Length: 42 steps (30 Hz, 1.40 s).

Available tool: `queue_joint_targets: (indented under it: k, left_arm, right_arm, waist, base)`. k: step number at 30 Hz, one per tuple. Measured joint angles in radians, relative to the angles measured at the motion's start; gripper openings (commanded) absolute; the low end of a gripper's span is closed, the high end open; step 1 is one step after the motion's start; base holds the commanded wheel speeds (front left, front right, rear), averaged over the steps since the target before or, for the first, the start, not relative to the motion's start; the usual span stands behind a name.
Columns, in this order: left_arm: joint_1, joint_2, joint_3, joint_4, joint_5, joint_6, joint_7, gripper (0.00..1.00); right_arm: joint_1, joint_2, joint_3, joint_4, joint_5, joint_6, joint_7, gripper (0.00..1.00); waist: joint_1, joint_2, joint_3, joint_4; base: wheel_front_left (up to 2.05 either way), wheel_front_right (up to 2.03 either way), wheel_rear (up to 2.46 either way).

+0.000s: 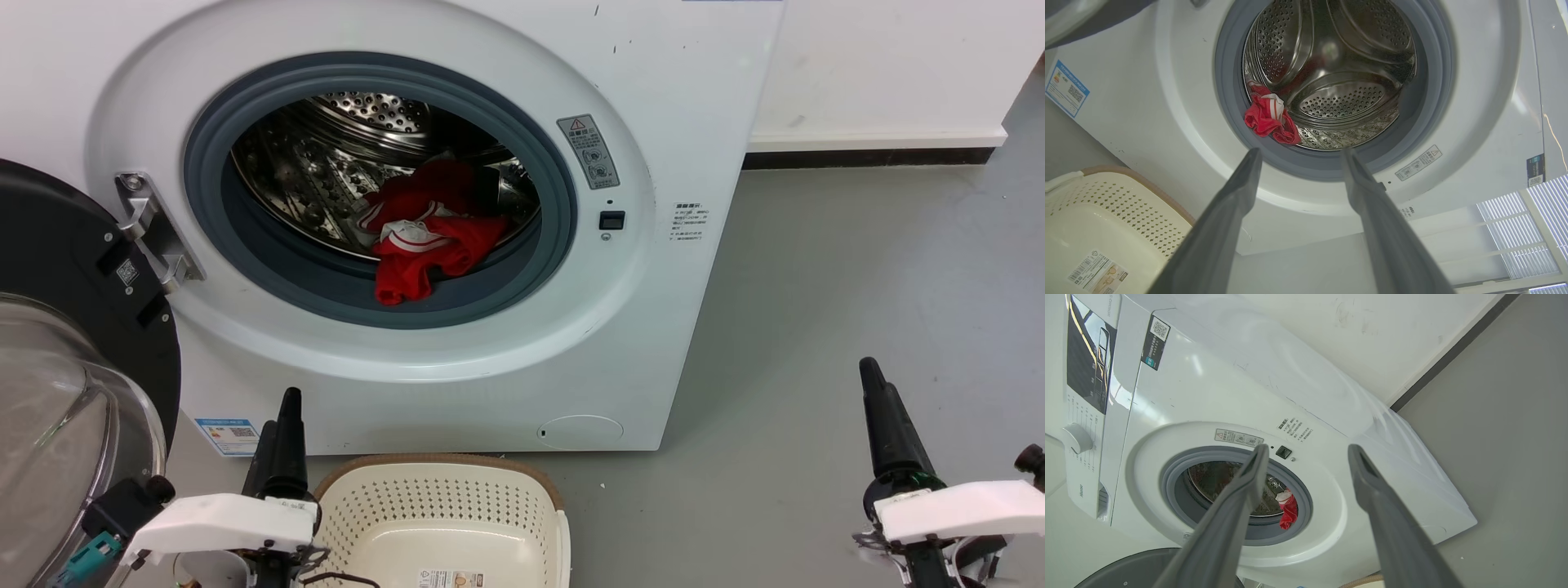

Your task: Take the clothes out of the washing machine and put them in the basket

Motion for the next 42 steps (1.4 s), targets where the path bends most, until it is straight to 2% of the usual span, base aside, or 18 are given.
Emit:
queue_joint_targets:
  k: [19,42]
  left_arm:
    - [0.023,0.0,-0.045,-0.054,0.311,0.059,-0.063,1.0]
    - [0.064,0.003,-0.077,-0.09,0.601,0.098,-0.125,1.0]
  right_arm:
    - [0.031,0.0,0.053,-0.086,-0.361,0.0,-0.062,1.0]
    - [0.075,0.0,0.076,-0.151,-0.669,0.0,-0.129,1.0]
  waist:
    - [0.0,0.0,0.001,-0.002]
    - [0.0,0.0,-0.004,-0.004]
  base:
    - [0.0,0.0,0.0]
    - [0.0,0.0,0.0]
